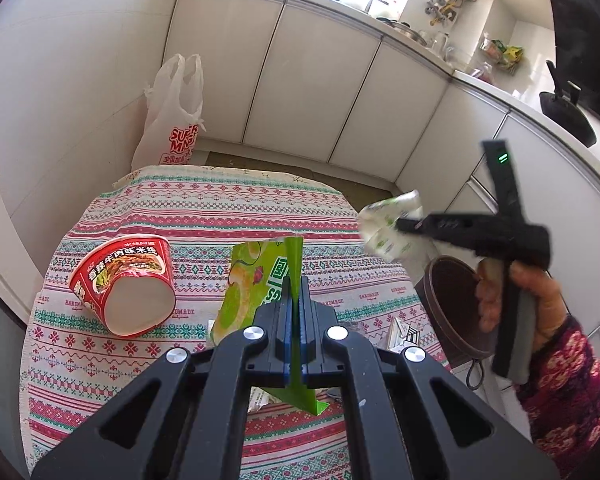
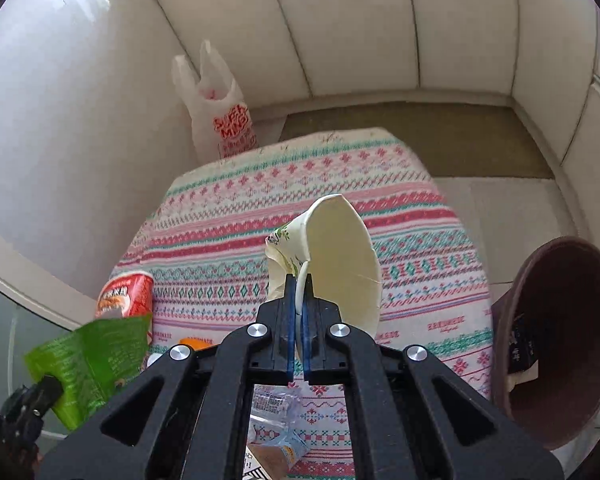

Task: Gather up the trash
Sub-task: 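Carry the paper cup over the bucket and open the right tool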

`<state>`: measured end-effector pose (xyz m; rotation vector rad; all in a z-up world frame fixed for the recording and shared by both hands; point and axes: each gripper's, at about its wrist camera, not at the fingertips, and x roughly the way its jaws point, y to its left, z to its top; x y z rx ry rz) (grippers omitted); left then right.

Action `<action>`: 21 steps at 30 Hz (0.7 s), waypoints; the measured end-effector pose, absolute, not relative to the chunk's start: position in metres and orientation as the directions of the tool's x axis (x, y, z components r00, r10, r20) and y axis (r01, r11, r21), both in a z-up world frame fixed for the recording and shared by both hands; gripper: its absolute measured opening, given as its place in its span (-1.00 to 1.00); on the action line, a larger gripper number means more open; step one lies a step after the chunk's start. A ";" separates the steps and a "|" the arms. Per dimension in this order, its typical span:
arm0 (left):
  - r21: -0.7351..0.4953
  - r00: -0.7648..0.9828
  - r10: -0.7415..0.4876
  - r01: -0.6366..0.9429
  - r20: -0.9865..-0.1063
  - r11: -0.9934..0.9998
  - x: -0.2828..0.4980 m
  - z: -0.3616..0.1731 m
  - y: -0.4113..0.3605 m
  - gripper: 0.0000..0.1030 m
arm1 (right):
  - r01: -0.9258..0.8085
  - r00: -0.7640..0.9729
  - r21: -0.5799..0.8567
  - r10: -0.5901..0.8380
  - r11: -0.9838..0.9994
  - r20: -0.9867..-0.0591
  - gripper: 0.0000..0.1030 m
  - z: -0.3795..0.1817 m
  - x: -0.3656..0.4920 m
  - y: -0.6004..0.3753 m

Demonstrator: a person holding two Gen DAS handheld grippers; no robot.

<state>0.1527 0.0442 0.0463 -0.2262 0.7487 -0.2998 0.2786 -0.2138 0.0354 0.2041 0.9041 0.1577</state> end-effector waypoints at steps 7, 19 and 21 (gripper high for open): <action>-0.312 0.678 -0.367 0.209 -0.636 0.927 0.155 0.040 0.031 -0.96 | 0.221 0.789 0.064 -0.139 0.973 -0.599 -0.97 0.101 0.240 -0.292; -0.291 0.675 -0.372 0.236 -0.637 0.927 0.151 0.035 0.000 -0.96 | 0.566 0.683 -0.239 -0.611 0.789 -0.400 -0.95 0.059 0.216 -0.364; -0.283 0.679 -0.371 0.242 -0.633 0.928 0.150 0.034 -0.004 -0.96 | 0.569 0.672 -0.268 -0.628 0.777 -0.393 -0.92 0.044 0.220 -0.365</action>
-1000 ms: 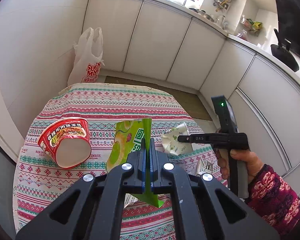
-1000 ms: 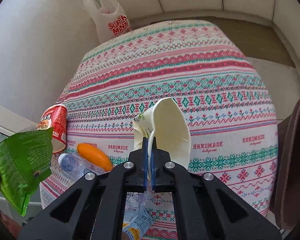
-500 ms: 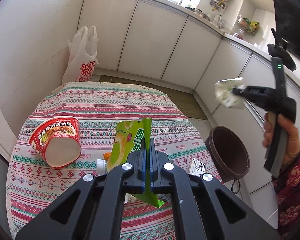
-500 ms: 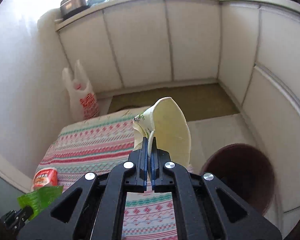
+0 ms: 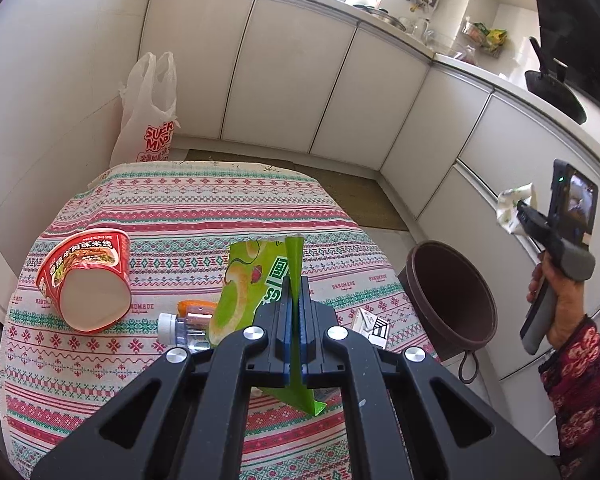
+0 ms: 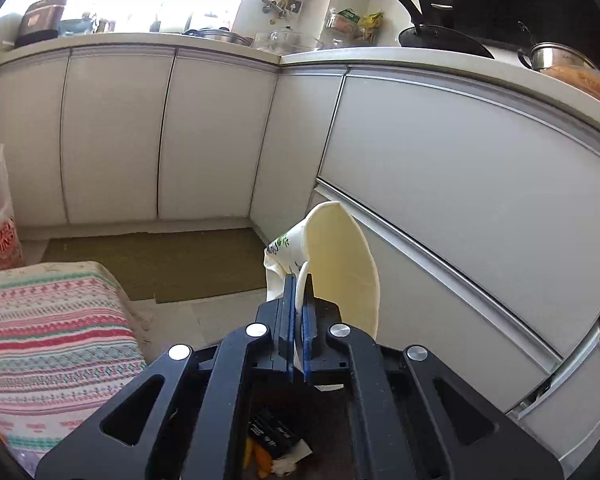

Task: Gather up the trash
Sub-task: 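Carry the paper cup over the bucket and open the right tool, then carry the onion-rings bag over the bucket and open the left tool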

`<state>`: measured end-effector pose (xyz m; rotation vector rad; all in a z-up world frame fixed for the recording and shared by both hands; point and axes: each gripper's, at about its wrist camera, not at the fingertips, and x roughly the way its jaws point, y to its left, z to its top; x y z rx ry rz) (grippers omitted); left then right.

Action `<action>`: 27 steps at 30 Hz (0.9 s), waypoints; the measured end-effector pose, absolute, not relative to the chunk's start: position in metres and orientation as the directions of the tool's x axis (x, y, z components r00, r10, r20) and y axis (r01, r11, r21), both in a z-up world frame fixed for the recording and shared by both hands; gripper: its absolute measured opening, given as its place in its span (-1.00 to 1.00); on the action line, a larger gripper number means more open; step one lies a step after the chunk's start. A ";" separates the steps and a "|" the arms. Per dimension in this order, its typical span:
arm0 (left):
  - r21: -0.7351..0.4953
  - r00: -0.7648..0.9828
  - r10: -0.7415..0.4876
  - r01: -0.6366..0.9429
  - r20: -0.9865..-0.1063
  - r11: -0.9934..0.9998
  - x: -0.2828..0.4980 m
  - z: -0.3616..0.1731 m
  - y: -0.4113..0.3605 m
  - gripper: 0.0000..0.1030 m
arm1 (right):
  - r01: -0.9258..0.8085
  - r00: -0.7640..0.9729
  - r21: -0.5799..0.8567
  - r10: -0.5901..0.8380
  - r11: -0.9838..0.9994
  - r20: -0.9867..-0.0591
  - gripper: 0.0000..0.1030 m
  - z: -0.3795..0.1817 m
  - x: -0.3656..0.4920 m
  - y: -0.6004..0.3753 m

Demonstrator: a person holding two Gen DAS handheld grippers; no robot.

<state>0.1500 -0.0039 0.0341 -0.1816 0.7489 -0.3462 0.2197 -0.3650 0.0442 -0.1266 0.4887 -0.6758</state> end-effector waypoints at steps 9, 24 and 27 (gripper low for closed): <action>-0.258 0.737 -0.376 0.275 -0.563 0.926 0.145 0.050 -0.032 -0.96 | 0.669 0.661 -0.233 -0.708 0.706 -0.248 0.60 0.064 0.178 -0.377; -0.290 0.686 -0.606 0.533 -0.402 0.795 0.177 0.131 -0.220 -0.95 | 0.895 0.441 0.135 -0.794 0.426 -0.419 0.86 0.097 0.049 -0.483; -0.293 0.644 -0.632 0.563 -0.431 0.773 0.185 0.126 -0.263 -0.95 | 0.904 0.422 0.145 -0.792 0.402 -0.441 0.86 0.089 0.047 -0.498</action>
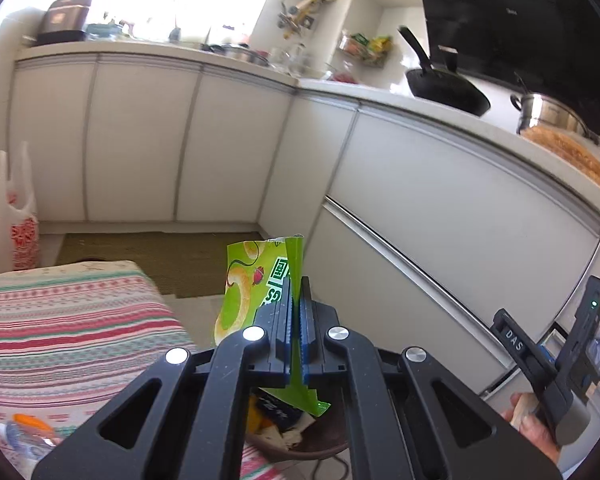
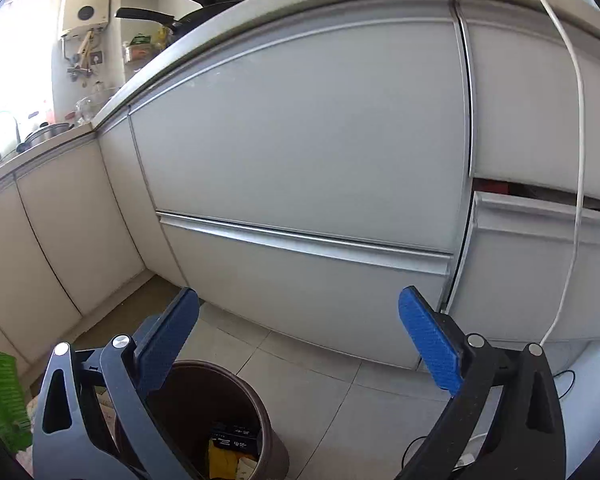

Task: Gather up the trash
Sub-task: 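Carry the onion-rings bag over the bucket and open the left tool, then return the left tool to the table and grasp the crumpled white tissue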

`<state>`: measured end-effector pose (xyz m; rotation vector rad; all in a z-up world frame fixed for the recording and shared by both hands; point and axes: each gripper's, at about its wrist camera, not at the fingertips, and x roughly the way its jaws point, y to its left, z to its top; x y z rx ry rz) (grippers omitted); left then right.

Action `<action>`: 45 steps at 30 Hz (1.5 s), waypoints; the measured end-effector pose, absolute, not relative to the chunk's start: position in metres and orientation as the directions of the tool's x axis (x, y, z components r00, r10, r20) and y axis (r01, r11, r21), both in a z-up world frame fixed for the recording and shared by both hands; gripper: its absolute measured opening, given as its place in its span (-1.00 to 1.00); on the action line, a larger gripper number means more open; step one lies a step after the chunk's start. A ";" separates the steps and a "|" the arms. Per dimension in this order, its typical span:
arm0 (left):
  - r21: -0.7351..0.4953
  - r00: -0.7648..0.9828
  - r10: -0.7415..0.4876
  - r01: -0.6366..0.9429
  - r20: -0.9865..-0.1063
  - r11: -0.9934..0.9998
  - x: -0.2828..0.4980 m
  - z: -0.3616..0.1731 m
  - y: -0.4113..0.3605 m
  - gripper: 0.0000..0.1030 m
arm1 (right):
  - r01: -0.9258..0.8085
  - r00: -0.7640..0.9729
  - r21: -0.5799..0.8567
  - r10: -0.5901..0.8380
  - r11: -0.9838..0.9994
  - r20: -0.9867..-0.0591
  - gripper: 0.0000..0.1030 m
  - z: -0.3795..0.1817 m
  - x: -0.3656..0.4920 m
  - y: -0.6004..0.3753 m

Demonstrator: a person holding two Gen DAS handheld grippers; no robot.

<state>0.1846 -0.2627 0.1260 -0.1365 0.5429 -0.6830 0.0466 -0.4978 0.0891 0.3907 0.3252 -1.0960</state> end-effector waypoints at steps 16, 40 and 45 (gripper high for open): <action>-0.239 0.558 -0.580 0.566 -0.594 0.789 0.211 0.055 -0.387 -0.71 | 0.925 0.378 0.182 -0.783 0.332 -0.494 0.86 0.078 0.030 -0.530; -0.154 0.725 -0.443 0.431 -0.528 0.889 0.191 0.073 -0.299 0.77 | 0.894 0.412 0.073 -0.745 0.443 -0.525 0.86 0.072 0.059 -0.500; -0.151 0.750 -0.405 0.386 -0.523 0.910 0.181 0.087 -0.254 0.78 | 0.871 0.447 0.063 -0.731 0.488 -0.515 0.86 0.077 0.067 -0.481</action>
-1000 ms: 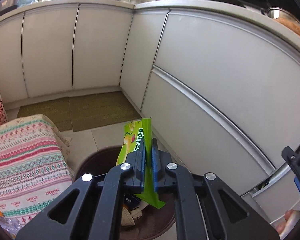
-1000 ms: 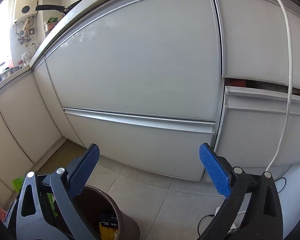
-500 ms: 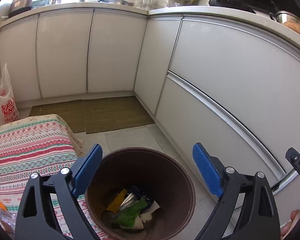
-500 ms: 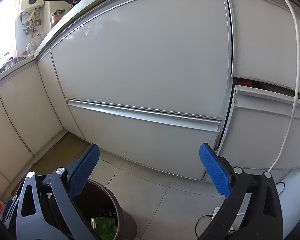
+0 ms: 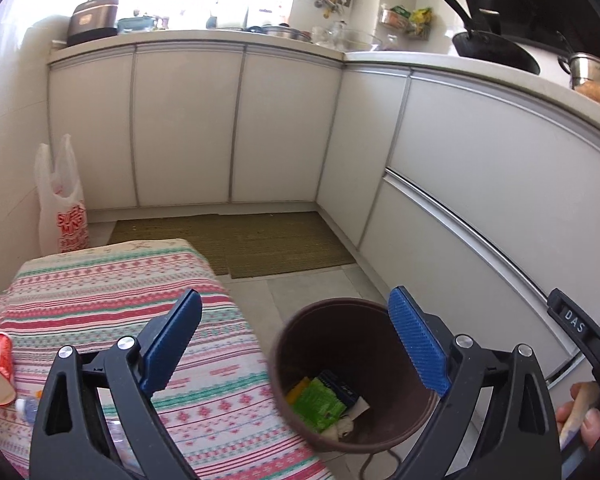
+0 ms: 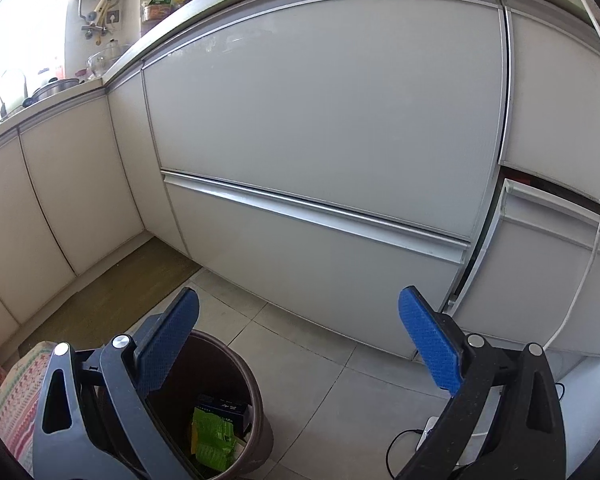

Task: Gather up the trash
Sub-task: 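Return the left tool to the table and grasp the crumpled white tissue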

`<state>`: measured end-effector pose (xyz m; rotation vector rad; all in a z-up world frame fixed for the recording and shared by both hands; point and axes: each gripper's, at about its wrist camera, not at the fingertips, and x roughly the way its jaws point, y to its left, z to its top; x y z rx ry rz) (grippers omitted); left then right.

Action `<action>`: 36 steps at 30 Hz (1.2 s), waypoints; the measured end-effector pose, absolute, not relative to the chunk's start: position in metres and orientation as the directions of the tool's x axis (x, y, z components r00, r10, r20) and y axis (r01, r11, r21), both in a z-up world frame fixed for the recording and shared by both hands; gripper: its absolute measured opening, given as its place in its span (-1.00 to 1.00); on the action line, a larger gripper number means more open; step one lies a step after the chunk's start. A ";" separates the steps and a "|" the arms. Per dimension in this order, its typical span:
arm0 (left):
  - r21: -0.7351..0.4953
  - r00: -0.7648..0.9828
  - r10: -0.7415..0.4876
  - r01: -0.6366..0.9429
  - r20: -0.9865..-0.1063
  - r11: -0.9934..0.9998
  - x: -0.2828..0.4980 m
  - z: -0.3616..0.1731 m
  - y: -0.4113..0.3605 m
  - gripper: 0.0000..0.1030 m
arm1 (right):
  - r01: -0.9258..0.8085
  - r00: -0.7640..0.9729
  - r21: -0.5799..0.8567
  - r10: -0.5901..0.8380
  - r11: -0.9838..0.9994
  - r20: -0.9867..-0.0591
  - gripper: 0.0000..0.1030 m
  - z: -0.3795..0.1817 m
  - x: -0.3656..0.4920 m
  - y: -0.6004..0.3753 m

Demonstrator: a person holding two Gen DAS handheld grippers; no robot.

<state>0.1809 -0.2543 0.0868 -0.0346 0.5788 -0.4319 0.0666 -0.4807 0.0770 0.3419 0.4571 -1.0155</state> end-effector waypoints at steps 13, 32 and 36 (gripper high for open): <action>-0.213 0.679 -0.261 0.155 -0.686 0.965 0.183 0.071 -0.087 0.81 | 0.704 0.615 0.011 -0.602 0.710 -0.509 0.86 0.079 0.094 -0.376; -0.140 0.364 -0.175 0.122 -0.915 0.983 0.172 -0.040 0.000 0.80 | 0.512 0.661 -0.139 -0.492 0.848 -0.567 0.86 0.058 0.133 -0.313; -0.096 0.350 -0.151 0.168 -0.925 0.981 0.177 -0.057 -0.021 0.65 | 0.501 0.660 -0.151 -0.490 0.852 -0.570 0.86 0.055 0.136 -0.310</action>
